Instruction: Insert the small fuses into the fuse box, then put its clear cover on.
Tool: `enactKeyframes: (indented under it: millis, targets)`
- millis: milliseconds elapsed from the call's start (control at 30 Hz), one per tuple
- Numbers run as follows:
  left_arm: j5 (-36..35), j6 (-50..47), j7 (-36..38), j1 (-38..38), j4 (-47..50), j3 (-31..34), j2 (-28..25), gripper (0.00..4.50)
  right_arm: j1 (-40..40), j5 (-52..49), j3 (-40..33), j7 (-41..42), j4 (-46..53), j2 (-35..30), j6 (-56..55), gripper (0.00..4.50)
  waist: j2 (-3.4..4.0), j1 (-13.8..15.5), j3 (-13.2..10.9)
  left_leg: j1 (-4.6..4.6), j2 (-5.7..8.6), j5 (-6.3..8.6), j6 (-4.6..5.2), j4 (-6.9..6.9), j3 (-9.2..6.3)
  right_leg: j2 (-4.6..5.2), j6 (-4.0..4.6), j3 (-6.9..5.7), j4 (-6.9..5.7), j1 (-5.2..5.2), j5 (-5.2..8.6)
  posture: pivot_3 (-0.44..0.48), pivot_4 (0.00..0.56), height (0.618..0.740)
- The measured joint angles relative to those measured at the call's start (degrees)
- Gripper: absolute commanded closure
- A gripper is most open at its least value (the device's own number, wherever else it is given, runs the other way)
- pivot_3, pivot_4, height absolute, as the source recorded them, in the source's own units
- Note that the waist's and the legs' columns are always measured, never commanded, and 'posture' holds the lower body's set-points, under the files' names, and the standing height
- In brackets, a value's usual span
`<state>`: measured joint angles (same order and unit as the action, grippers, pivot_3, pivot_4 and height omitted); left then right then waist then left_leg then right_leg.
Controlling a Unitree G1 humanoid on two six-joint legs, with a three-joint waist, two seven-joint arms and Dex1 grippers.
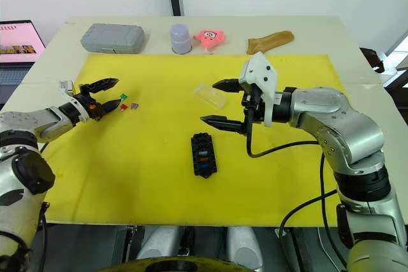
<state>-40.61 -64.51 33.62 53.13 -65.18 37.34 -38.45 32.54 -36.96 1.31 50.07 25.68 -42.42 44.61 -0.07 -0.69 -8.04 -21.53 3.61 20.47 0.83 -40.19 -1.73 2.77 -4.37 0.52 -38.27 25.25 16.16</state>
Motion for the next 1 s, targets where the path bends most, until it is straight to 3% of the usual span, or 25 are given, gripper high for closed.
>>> enactKeyframes:
  millis: [667, 1000]
  targets:
    - [-0.34, 1.73, 7.03, -3.9, 2.42, -0.93, 0.05, 0.0, -0.17, -0.28, -0.02, -0.73, 1.62, -1.32, 0.0, 0.05, -0.01, -0.37, 0.01, 0.01, -0.01, -0.01, -0.02, 0.02, 0.01, -0.01, 0.0, 0.0, -0.02, 0.02, 0.0, 0.0, 0.15, 0.74]
    - [1.69, 2.54, 5.19, -1.01, -0.53, -2.28, 0.2, 0.0, -0.39, -0.26, -0.02, -1.19, 1.66, -1.42, 0.0, 0.05, -0.01, -0.04, 0.02, 0.02, 0.0, -0.01, -0.02, 0.01, 0.0, 0.0, 0.0, 0.0, -0.02, 0.0, 0.0, 0.0, 0.15, 0.74]
